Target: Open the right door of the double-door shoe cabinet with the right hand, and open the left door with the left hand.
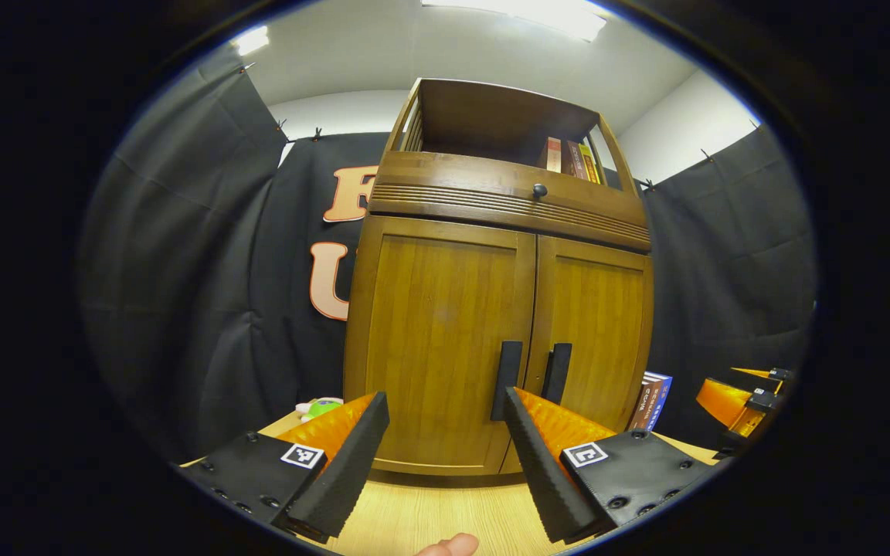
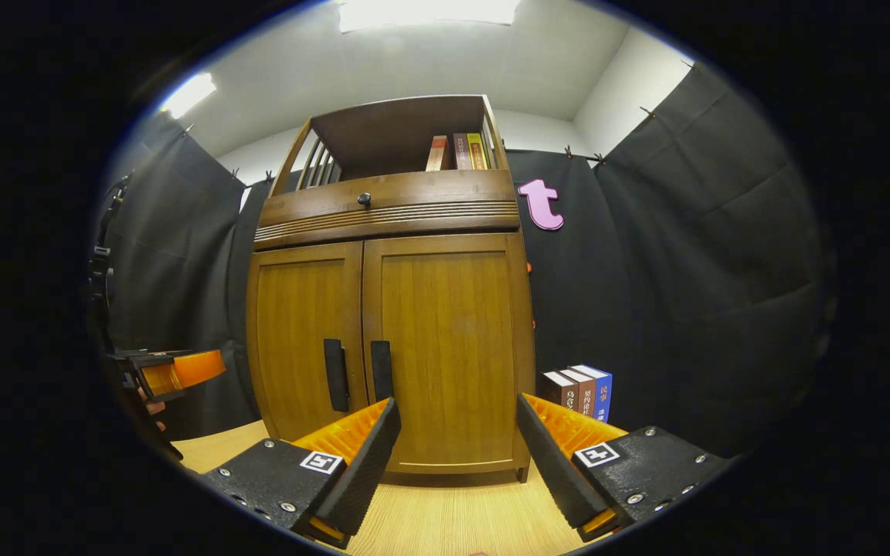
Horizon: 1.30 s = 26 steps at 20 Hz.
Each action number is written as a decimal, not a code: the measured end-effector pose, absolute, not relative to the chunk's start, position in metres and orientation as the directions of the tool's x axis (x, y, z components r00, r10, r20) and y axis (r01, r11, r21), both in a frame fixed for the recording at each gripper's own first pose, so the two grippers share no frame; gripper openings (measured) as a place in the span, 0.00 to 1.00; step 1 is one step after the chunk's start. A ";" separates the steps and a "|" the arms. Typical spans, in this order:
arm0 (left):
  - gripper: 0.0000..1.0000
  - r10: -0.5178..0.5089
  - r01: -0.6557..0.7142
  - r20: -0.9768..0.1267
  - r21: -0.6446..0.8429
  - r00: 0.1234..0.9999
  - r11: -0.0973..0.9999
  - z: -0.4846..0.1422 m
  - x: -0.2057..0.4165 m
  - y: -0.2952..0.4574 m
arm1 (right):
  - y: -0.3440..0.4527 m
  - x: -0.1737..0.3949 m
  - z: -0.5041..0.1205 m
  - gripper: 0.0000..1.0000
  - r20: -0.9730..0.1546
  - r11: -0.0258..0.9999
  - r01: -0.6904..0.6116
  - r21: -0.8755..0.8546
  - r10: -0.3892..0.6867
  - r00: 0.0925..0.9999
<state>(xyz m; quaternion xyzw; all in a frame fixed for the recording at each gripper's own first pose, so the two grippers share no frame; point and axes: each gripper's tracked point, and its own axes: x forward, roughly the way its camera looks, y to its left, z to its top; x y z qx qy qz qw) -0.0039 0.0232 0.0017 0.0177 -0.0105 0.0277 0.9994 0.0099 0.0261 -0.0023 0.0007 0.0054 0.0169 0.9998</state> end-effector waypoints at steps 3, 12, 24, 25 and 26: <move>0.95 0.056 -0.057 0.027 0.030 0.998 0.998 0.004 -0.005 0.024 | 0.035 0.014 0.009 0.93 0.024 0.998 -0.053 0.021 0.053 0.998; 0.97 0.047 -0.047 0.025 0.015 0.999 0.999 0.001 -0.008 0.021 | 0.109 0.131 -0.008 0.94 -0.050 0.963 -0.218 0.157 0.229 0.972; 0.99 0.069 -0.070 0.031 0.010 0.997 0.998 0.000 -0.007 0.039 | 0.131 0.221 -0.060 0.93 -0.083 0.991 -0.135 0.025 0.136 0.987; 0.97 0.073 -0.073 0.027 0.010 0.997 0.997 -0.001 -0.007 0.041 | 0.131 0.224 -0.059 0.93 -0.079 0.991 -0.128 0.023 0.130 0.988; 0.95 0.078 -0.079 0.023 0.009 0.997 0.997 -0.002 -0.006 0.043 | 0.131 0.228 -0.058 0.93 -0.074 0.992 -0.123 0.021 0.124 0.989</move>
